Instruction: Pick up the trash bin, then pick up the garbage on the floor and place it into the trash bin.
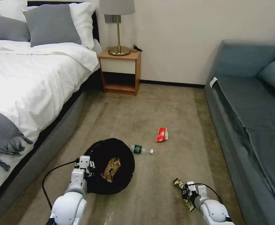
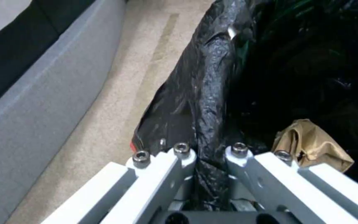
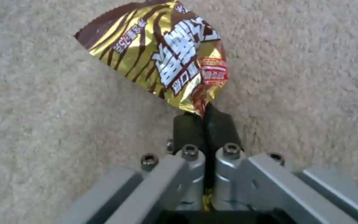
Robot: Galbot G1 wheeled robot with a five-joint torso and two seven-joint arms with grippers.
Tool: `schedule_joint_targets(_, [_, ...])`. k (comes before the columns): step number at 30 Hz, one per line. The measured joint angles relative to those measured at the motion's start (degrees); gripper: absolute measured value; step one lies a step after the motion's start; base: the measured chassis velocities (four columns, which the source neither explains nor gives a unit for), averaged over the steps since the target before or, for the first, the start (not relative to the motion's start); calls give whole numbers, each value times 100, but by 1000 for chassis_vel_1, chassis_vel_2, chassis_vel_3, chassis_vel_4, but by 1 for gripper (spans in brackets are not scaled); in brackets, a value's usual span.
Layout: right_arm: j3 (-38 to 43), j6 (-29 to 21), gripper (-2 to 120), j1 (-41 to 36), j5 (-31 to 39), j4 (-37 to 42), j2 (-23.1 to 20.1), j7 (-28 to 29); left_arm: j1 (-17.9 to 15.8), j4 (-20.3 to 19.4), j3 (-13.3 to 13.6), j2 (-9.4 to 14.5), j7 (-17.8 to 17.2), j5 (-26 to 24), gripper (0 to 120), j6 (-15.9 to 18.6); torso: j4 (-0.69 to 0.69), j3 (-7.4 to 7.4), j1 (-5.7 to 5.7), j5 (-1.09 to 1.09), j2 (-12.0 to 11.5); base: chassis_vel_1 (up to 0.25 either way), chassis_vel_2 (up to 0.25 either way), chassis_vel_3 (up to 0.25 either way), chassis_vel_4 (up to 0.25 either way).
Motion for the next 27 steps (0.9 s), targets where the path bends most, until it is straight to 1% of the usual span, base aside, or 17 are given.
schedule_joint_targets(7, [30,-130,0,-89,95,298,-22,21,22,-25,12,10,32,8,2,-15,-4,1,0,-1,-1,0,0,0,0])
schedule_joint_targets(13, [64,-243,0,-91,275,687,-29,71,23,-43,38,13,42,10,2,-19,-3,1,0,-3,-1,0,0,0,0])
schedule_joint_targets(16, [43,-321,0,-92,414,1066,-56,117,22,-60,59,15,44,12,2,-20,-2,1,0,-4,-1,0,0,0,0])
schedule_joint_targets(18, [24,-338,0,-97,457,1187,-62,126,22,-62,65,15,45,12,2,-22,-3,0,0,-4,-1,0,0,0,0])
schedule_joint_targets(20, [-67,-354,0,-115,602,1595,-70,135,19,-64,80,15,46,13,2,-23,-3,0,1,-4,-1,0,0,0,0])
schedule_joint_targets(21, [-135,-340,0,-119,696,1794,-70,135,17,-67,83,15,47,13,2,-24,-3,0,0,-4,-1,0,0,0,0])
schedule_joint_targets(22, [-135,-340,0,-119,696,1794,-70,135,17,-67,83,15,47,13,2,-24,-3,0,0,-4,-1,0,0,0,0])
schedule_joint_targets(24, [-341,-199,0,-137,926,2164,-121,31,11,-90,82,18,53,13,2,-24,-2,0,0,-5,0,0,0,0,0])
schedule_joint_targets(25, [-341,-199,0,-137,926,2164,-121,31,11,-90,82,18,53,13,2,-24,-2,0,0,-5,0,0,0,0,0])
schedule_joint_targets(27, [-612,22,0,-163,1188,2589,-178,-208,10,-124,77,36,54,13,2,-24,-2,0,0,-5,0,0,0,0,0])
